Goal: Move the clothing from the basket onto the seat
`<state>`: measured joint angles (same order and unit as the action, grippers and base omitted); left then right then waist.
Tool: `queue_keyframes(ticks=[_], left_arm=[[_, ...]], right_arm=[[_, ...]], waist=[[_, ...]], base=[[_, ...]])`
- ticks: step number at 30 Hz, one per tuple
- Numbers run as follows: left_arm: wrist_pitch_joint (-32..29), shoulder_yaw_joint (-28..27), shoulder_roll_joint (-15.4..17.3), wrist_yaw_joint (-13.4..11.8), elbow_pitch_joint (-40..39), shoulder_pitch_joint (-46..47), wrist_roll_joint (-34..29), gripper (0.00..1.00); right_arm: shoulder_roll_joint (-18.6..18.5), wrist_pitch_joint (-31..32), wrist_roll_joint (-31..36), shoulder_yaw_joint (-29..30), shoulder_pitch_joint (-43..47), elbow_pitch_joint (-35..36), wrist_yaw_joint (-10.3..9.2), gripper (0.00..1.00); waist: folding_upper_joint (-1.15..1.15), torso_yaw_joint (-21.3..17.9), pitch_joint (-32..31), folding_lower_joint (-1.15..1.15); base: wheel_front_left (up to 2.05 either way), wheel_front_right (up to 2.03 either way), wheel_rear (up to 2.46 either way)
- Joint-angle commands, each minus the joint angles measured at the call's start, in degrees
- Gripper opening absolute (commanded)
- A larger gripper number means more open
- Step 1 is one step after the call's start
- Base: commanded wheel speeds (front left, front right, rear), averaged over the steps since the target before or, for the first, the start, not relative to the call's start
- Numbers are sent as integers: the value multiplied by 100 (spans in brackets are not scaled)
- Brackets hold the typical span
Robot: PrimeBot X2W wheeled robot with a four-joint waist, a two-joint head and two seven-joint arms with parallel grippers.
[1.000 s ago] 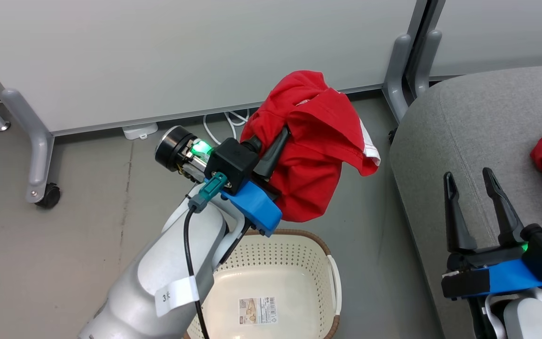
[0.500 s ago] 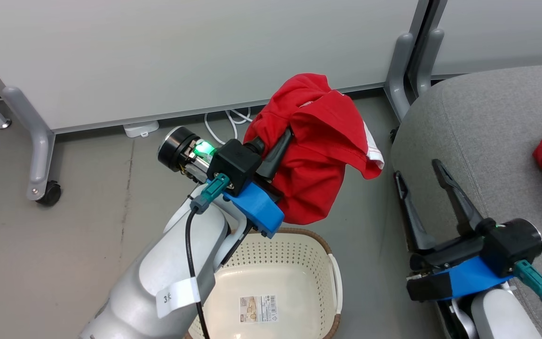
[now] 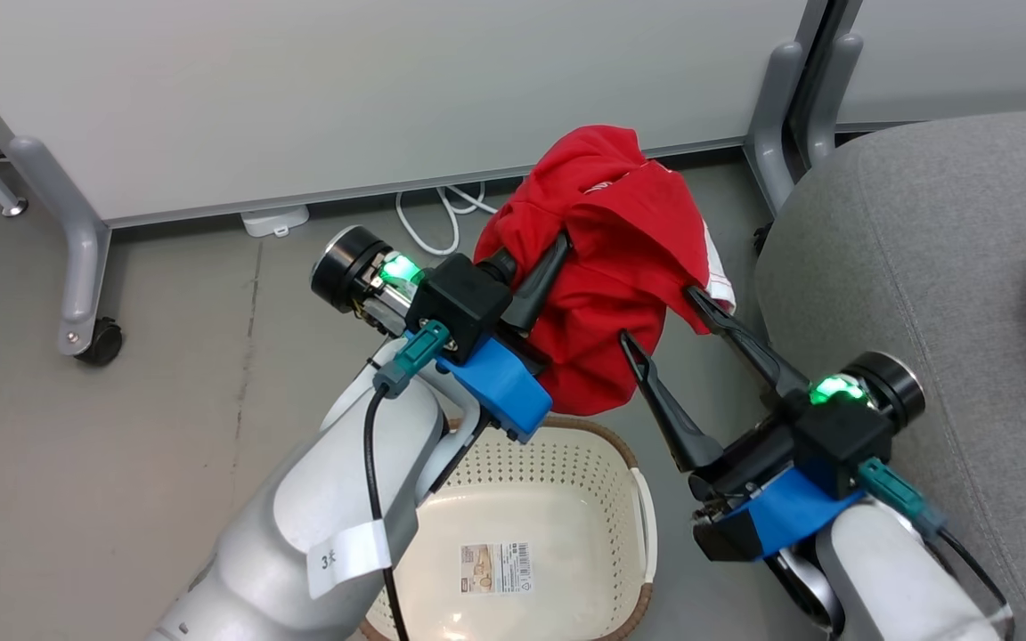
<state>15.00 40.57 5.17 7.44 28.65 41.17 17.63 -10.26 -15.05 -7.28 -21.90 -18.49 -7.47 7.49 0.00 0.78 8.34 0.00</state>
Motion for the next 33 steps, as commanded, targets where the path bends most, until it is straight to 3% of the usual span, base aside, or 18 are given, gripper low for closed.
queue_keyframes(ticks=[1, 14, 29, 30, 31, 32, 33], left_arm=[[27, 12, -20, 6, -27, 84, -22, 0], [27, 229, -120, 6, -2, 239, -1, 0], [27, 412, -189, 6, 65, 350, 112, 0], [27, 419, -192, 6, 62, 359, 122, 0], [27, 425, -196, 6, 59, 371, 131, 0], [27, 427, -198, 6, 58, 381, 135, 0], [27, 427, -199, 6, 57, 383, 139, 0]], right_arm=[[-70, -20, 27, -100, -185, -128, 1, 100], [-167, -20, 373, -805, -1308, -1146, 1, 100], [84, -20, 478, -894, -1805, -1575, 1, 100], [102, -20, 476, -896, -1816, -1592, 1, 96], [123, -20, 462, -894, -1817, -1604, 1, 46], [135, -20, 452, -893, -1822, -1619, 1, 15], [142, -20, 443, -887, -1827, -1632, 1, 0]], waist=[[0, 24, 32, 0], [0, 137, 222, 0], [0, 147, 284, 0], [0, 149, 288, 0], [0, 152, 292, 0], [0, 154, 294, 0], [0, 156, 294, 0]], base=[[0, 0, 0], [0, 0, 0], [0, 0, 0], [0, 0, 0], [0, 0, 0], [0, 0, 0], [0, 0, 0]])
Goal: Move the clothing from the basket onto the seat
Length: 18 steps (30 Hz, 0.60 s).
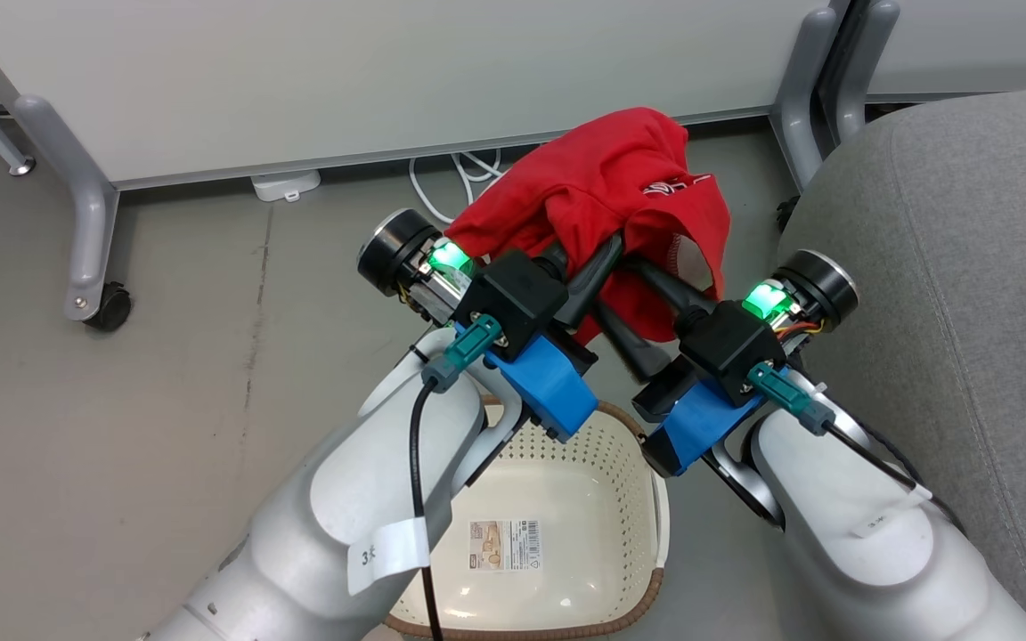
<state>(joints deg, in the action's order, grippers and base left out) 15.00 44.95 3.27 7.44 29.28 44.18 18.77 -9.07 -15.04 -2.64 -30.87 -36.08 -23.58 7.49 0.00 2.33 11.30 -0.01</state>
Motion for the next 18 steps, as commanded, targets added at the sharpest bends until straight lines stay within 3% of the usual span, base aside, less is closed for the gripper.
queue_keyframes(ticks=[1, 17, 18], left_arm=[[27, -12, -13, 6, -7, 81, 25, 0], [27, -88, -28, 6, 30, 43, -39, 0], [27, -100, -28, 6, 30, 44, -41, 4]], right_arm=[[30, -21, -27, 16, -73, -29, 1, 0], [-4, -21, -145, -51, 31, -10, 1, 0], [-6, -21, -154, -53, 37, -7, 1, 0]], waist=[[0, 2, -3, 1], [0, -29, -20, 1], [0, -31, -17, 1]], base=[[0, 0, 0], [0, 0, 0], [0, 0, 0]])
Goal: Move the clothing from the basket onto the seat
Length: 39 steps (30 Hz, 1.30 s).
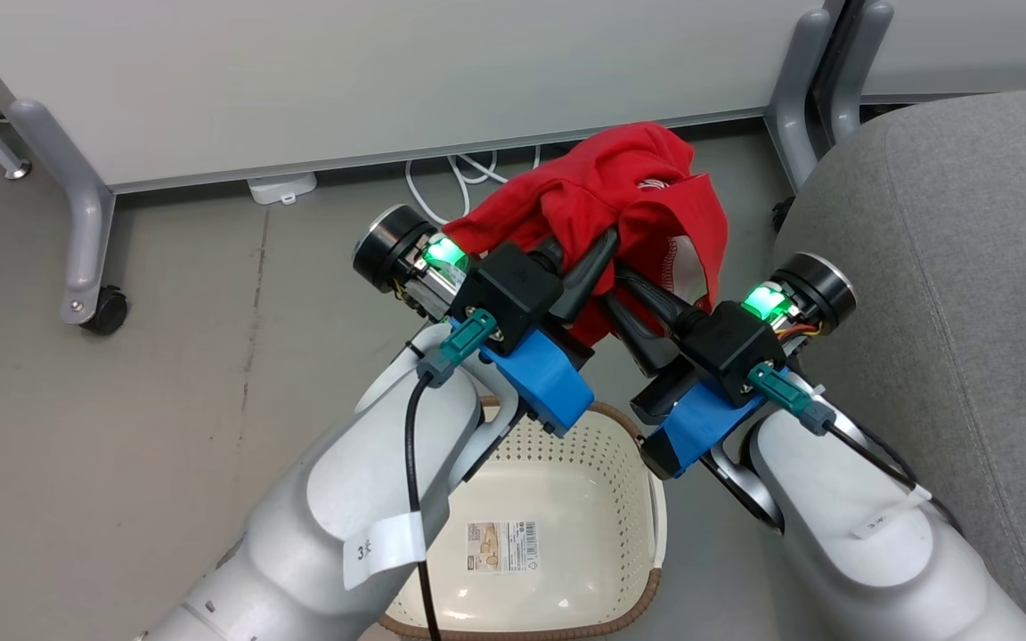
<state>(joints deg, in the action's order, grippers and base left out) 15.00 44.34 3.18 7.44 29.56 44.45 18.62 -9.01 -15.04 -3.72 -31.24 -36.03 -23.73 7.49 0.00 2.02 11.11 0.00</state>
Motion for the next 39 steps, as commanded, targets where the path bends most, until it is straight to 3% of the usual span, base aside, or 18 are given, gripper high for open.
queue_keyframes(ticks=[1, 2, 20, 39], left_arm=[[27, -53, -18, 6, 6, 18, -33, 59], [27, -55, -18, 6, 26, 18, -48, 100], [27, -89, 25, 6, 118, -100, -93, 100], [22, -22, 106, 6, 222, 30, -118, 100]], right_arm=[[-14, -21, -50, -18, 40, 9, 1, 0], [-17, -21, -49, -22, 45, 9, 1, 0], [-9, -21, -189, 200, 274, 71, 1, 0], [11, -21, -182, 838, 422, 237, 1, 0]], waist=[[0, -2, 4, 0], [0, -3, 7, 0], [0, -94, -5, 0], [0, -571, 319, 0]], base=[[0, 0, 0], [0, 0, 0], [0, 0, 0], [0, 0, 0]])
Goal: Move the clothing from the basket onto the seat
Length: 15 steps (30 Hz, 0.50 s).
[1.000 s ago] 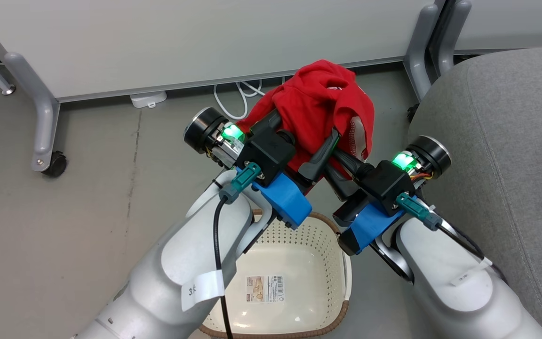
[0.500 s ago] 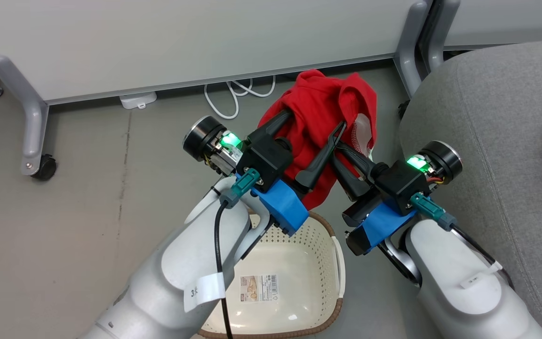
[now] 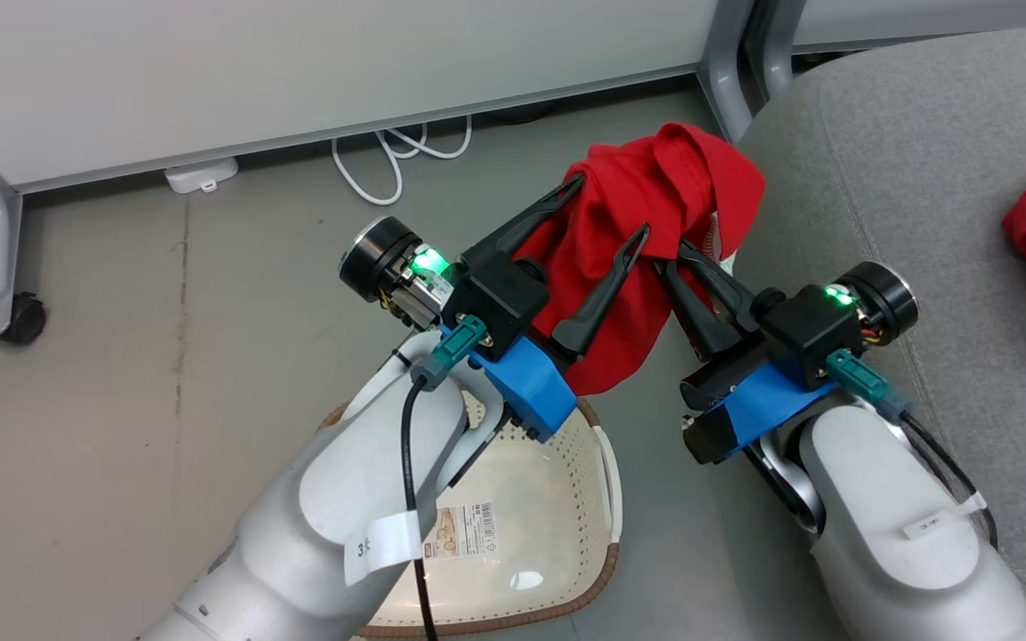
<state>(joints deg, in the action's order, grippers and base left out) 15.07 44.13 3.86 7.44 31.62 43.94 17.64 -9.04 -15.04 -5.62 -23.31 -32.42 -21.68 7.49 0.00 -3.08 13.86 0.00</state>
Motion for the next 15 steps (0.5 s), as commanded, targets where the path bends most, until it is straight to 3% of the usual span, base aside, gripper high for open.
queue_keyframes(ticks=[1, 15], left_arm=[[15, -2, 37, 6, 21, 89, -29, 100], [15, 113, 90, 6, 87, 175, -64, 100]], right_arm=[[18, -21, 7, 92, 80, 43, 1, 0], [34, -21, -21, 843, 256, 268, 1, 0]], waist=[[0, -94, 60, 0], [0, -635, 308, 0]], base=[[0, 0, 0], [0, 0, 0]])
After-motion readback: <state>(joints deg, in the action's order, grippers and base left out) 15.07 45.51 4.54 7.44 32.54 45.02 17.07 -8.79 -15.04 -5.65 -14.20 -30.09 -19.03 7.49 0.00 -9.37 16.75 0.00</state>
